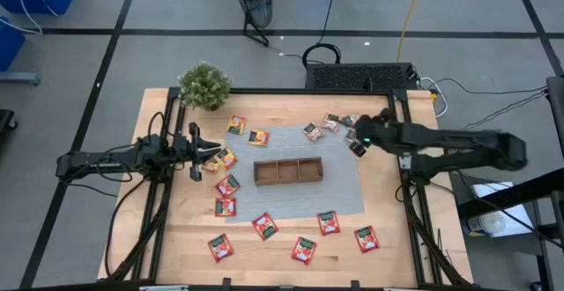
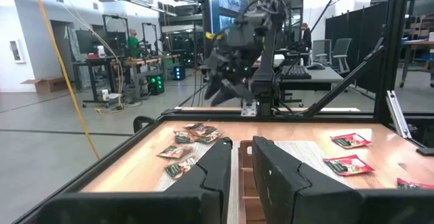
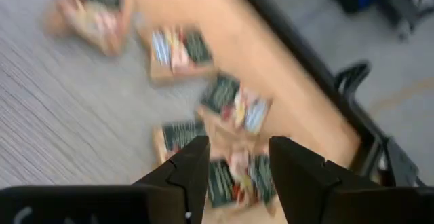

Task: Pick & Place Tea
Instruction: Put the brown tea bag into the right section of the wooden organizer

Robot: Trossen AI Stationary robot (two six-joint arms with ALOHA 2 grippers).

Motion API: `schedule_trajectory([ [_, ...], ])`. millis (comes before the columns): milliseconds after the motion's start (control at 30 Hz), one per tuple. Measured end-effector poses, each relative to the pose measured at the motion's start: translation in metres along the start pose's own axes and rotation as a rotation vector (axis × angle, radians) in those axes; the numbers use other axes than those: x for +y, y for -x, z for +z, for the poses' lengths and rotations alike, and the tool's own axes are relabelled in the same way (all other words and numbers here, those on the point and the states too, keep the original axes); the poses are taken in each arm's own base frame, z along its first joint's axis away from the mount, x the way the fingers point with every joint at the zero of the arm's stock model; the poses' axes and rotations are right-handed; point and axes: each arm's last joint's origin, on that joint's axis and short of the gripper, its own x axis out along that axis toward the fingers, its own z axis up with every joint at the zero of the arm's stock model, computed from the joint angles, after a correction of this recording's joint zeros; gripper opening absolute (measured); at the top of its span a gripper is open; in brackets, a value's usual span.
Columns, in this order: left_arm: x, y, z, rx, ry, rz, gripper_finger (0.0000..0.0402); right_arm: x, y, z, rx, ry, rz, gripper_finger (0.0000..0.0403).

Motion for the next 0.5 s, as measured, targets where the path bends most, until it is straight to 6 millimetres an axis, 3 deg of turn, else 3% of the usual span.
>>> schedule_trajectory([
  [200, 0.0, 0.0, 0.0, 0.0, 0.0, -0.001, 0.0067, 0.008, -0.029, 0.004, 0.275, 0.082, -0.099, 0.0141],
  [500, 0.0, 0.0, 0.0, -0.001, 0.0, -0.001, 0.0067, -0.002, -0.056, 0.003, 0.41, 0.033, -0.133, 0.0141],
])
